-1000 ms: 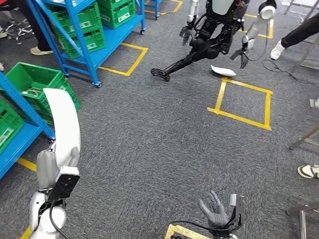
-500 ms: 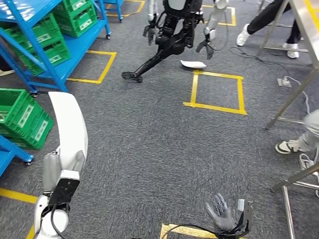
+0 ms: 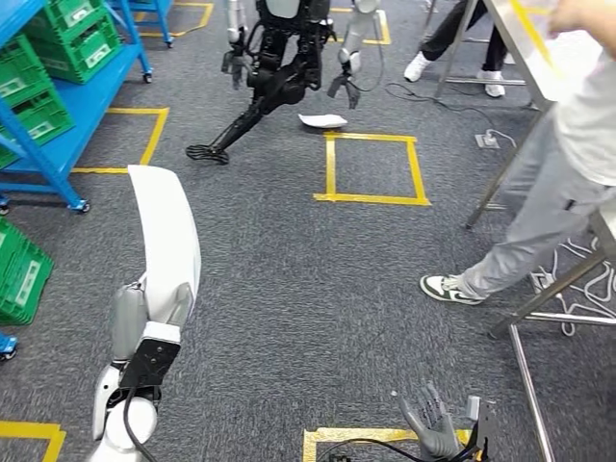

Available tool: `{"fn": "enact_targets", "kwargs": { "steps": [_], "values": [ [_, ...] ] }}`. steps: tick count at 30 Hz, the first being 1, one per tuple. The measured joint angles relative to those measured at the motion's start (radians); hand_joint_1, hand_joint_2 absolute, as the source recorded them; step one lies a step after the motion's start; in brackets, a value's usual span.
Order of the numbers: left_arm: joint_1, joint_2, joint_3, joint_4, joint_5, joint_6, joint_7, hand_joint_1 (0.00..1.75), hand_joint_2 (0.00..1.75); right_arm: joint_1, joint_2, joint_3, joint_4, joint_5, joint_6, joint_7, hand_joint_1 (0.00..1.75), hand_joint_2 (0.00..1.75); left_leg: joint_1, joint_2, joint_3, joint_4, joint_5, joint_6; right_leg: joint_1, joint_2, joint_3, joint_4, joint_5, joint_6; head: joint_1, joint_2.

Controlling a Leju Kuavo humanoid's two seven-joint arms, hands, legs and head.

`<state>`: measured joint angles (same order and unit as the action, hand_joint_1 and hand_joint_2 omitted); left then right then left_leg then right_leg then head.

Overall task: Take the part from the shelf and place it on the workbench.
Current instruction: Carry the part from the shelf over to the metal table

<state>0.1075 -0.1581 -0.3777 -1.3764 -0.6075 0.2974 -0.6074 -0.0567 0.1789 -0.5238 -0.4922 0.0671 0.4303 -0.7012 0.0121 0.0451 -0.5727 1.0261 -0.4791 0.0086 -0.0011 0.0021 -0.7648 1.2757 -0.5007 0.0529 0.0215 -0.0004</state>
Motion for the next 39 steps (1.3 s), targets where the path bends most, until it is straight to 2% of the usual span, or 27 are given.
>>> {"fn": "enact_targets", "kwargs": {
  "steps": [1,3,4,5,7,9,11,12,13,14,15,16,18,20,22,24,26,28,29,30,31,33,34,35,37,38,39],
  "values": [
    [-0.001,0.000,0.000,0.000,0.003,0.001,0.000,1.75,1.75,-0.002,0.000,0.000,0.000,0.006,-0.004,0.000,0.00,1.75,-0.001,0.010,0.005,0.000,-0.004,-0.002,0.002,-0.014,0.040,-0.071,0.034,-0.004,0.000,0.000],
    [-0.002,0.001,-0.001,0.000,0.007,0.001,0.000,1.75,1.75,-0.009,0.002,0.000,0.000,0.013,-0.011,0.000,0.00,1.75,-0.007,0.029,0.013,0.000,-0.011,-0.010,0.010,-0.046,0.111,-0.194,0.074,-0.012,-0.001,0.000],
    [-0.002,0.001,-0.001,-0.001,0.009,0.001,-0.001,1.75,1.75,-0.013,0.003,0.000,0.000,0.016,-0.013,0.000,0.00,1.75,-0.009,0.036,0.016,0.000,-0.014,-0.014,0.014,-0.054,0.127,-0.223,0.080,-0.015,-0.001,0.000],
    [-0.003,0.002,-0.002,-0.001,0.011,0.001,-0.001,1.75,1.75,-0.015,0.004,0.000,0.000,0.017,-0.015,0.000,0.00,1.75,-0.010,0.043,0.017,-0.002,-0.014,-0.019,0.017,-0.051,0.129,-0.229,0.078,-0.018,-0.001,0.000],
    [-0.004,0.002,-0.002,-0.001,0.012,0.001,-0.001,1.75,1.75,-0.015,0.005,0.000,0.000,0.017,-0.016,0.000,0.00,1.75,-0.007,0.051,0.020,-0.006,-0.017,-0.030,0.016,-0.030,0.127,-0.236,0.083,-0.027,-0.002,0.000],
    [-0.005,0.003,-0.003,-0.002,0.012,0.002,-0.002,1.75,1.75,-0.017,0.006,0.000,0.000,0.018,-0.016,0.000,0.00,1.75,-0.004,0.018,0.007,0.025,-0.041,-0.040,0.011,-0.009,0.132,-0.246,0.087,-0.035,-0.003,0.000],
    [-0.004,0.008,-0.003,-0.002,0.012,0.002,-0.003,1.75,1.75,-0.023,0.008,-0.001,0.000,0.022,-0.017,0.000,0.00,1.75,-0.003,-0.023,-0.049,0.131,-0.092,-0.044,0.008,0.014,0.135,-0.250,0.089,-0.041,-0.006,0.000],
    [-0.003,0.011,-0.003,-0.002,0.012,0.002,-0.003,1.75,1.75,-0.026,0.009,-0.001,0.000,0.025,-0.020,0.000,0.00,1.75,-0.004,-0.031,-0.085,0.193,-0.114,-0.045,0.007,0.025,0.135,-0.250,0.089,-0.043,-0.007,0.000],
    [-0.003,0.015,-0.003,-0.002,0.013,0.002,-0.004,1.75,1.75,-0.028,0.011,-0.001,0.000,0.030,-0.024,0.000,0.00,1.75,-0.003,-0.035,-0.114,0.238,-0.122,-0.046,0.007,0.038,0.135,-0.250,0.088,-0.045,-0.008,0.000],
    [-0.002,0.019,-0.003,-0.002,0.014,0.002,-0.004,1.75,1.75,-0.029,0.012,0.000,0.001,0.035,-0.030,0.000,0.00,1.75,-0.003,-0.037,-0.128,0.252,-0.112,-0.047,0.006,0.051,0.136,-0.250,0.088,-0.045,-0.007,0.000],
    [-0.002,0.022,-0.003,-0.002,0.014,0.002,-0.004,1.75,1.75,-0.030,0.012,0.000,0.002,0.040,-0.036,0.000,0.00,1.75,-0.001,-0.039,-0.123,0.229,-0.082,-0.048,0.005,0.065,0.138,-0.249,0.088,-0.044,-0.007,0.000],
    [-0.002,0.024,-0.002,-0.002,0.015,0.002,-0.005,1.75,1.75,-0.032,0.014,0.001,0.003,0.046,-0.042,0.001,0.00,1.75,0.001,-0.046,-0.101,0.175,-0.042,-0.049,0.003,0.079,0.139,-0.248,0.087,-0.042,-0.007,0.000],
    [-0.003,0.029,-0.002,-0.002,0.019,0.002,-0.006,1.75,1.75,-0.038,0.016,0.002,0.005,0.053,-0.050,0.001,0.00,1.75,0.009,-0.084,-0.048,0.056,0.013,-0.053,0.000,0.105,0.135,-0.241,0.085,-0.033,-0.008,0.000],
    [-0.002,0.033,-0.002,-0.002,0.022,0.002,-0.009,1.75,1.75,-0.046,0.018,0.003,0.007,0.055,-0.055,0.001,0.00,1.75,0.012,-0.110,-0.025,0.004,0.020,-0.047,-0.002,0.125,0.126,-0.237,0.086,-0.021,-0.009,0.000],
    [-0.001,0.036,-0.001,-0.003,0.023,0.001,-0.012,1.75,1.75,-0.047,0.019,0.003,0.011,0.054,-0.058,0.001,0.00,1.75,0.010,-0.095,-0.024,-0.001,0.020,-0.031,-0.005,0.134,0.119,-0.240,0.089,-0.011,-0.009,0.000],
    [-0.002,0.037,0.000,-0.005,0.023,0.001,-0.015,1.75,1.75,-0.049,0.019,0.004,0.016,0.053,-0.059,0.001,0.00,1.75,0.011,-0.076,-0.020,-0.004,0.022,-0.017,-0.002,0.095,0.101,-0.209,0.069,-0.003,-0.004,0.000],
    [-0.001,0.038,0.001,-0.007,0.023,0.001,-0.016,1.75,1.75,-0.058,0.020,0.004,0.020,0.052,-0.058,0.001,0.00,1.75,0.008,-0.055,-0.016,-0.006,0.020,-0.007,0.001,0.034,0.048,-0.098,0.014,0.002,0.001,0.000],
    [0.000,0.041,0.001,-0.007,0.022,0.000,-0.017,1.75,1.75,-0.065,0.021,0.004,0.024,0.051,-0.057,0.001,0.00,1.75,0.005,-0.030,-0.014,-0.006,0.017,-0.004,-0.002,0.010,-0.015,0.024,-0.032,0.005,0.001,0.000],
    [0.000,0.042,0.002,-0.007,0.022,0.000,-0.017,1.75,1.75,-0.066,0.022,0.005,0.026,0.050,-0.057,0.001,0.00,1.75,0.004,-0.018,-0.012,-0.006,0.014,-0.003,-0.002,0.006,-0.025,0.045,-0.031,0.005,0.001,0.000],
    [0.000,0.043,0.002,-0.007,0.021,0.000,-0.017,1.75,1.75,-0.066,0.022,0.005,0.028,0.049,-0.057,0.001,0.00,1.75,0.003,-0.008,-0.008,-0.006,0.012,-0.004,-0.002,0.003,-0.014,0.024,-0.011,0.004,0.001,0.000],
    [-0.001,0.043,0.002,-0.007,0.021,0.000,-0.017,1.75,1.75,-0.066,0.022,0.005,0.030,0.048,-0.057,0.001,0.00,1.75,0.003,0.003,-0.004,-0.006,0.008,-0.007,-0.002,-0.004,0.018,-0.034,0.021,0.003,0.002,0.000],
    [-0.001,0.043,0.002,-0.007,0.021,0.000,-0.017,1.75,1.75,-0.070,0.022,0.005,0.032,0.046,-0.057,0.001,0.00,1.75,-0.001,0.022,0.007,-0.005,-0.001,-0.015,0.003,-0.045,0.093,-0.171,0.071,-0.004,0.001,0.000],
    [-0.002,0.043,0.002,-0.008,0.020,0.000,-0.018,1.75,1.75,-0.074,0.022,0.005,0.033,0.045,-0.056,0.001,0.00,1.75,-0.003,0.030,0.010,-0.005,-0.005,-0.020,0.007,-0.059,0.115,-0.212,0.081,-0.008,0.001,0.000],
    [-0.002,0.044,0.001,-0.008,0.020,0.000,-0.018,1.75,1.75,-0.076,0.022,0.005,0.034,0.043,-0.056,0.001,0.00,1.75,-0.006,0.038,0.013,-0.006,-0.007,-0.025,0.011,-0.066,0.124,-0.229,0.081,-0.012,0.000,0.000],
    [-0.003,0.044,0.000,-0.010,0.018,0.000,-0.019,1.75,1.75,-0.078,0.022,0.005,0.036,0.041,-0.055,0.001,0.00,1.75,-0.006,0.055,0.017,-0.010,-0.011,-0.035,0.013,-0.044,0.123,-0.232,0.082,-0.023,0.000,0.000],
    [-0.004,0.044,0.000,-0.010,0.018,-0.001,-0.019,1.75,1.75,-0.078,0.022,0.005,0.037,0.041,-0.055,0.000,0.00,1.75,-0.004,0.050,0.019,-0.007,-0.017,-0.041,0.012,-0.032,0.125,-0.236,0.082,-0.028,0.000,0.000],
    [-0.005,0.044,0.000,-0.011,0.017,-0.001,-0.019,1.75,1.75,-0.079,0.022,0.004,0.037,0.040,-0.055,0.000,0.00,1.75,-0.002,0.034,0.013,0.011,-0.030,-0.045,0.009,-0.019,0.128,-0.240,0.083,-0.034,-0.002,0.000]
  ]
}}
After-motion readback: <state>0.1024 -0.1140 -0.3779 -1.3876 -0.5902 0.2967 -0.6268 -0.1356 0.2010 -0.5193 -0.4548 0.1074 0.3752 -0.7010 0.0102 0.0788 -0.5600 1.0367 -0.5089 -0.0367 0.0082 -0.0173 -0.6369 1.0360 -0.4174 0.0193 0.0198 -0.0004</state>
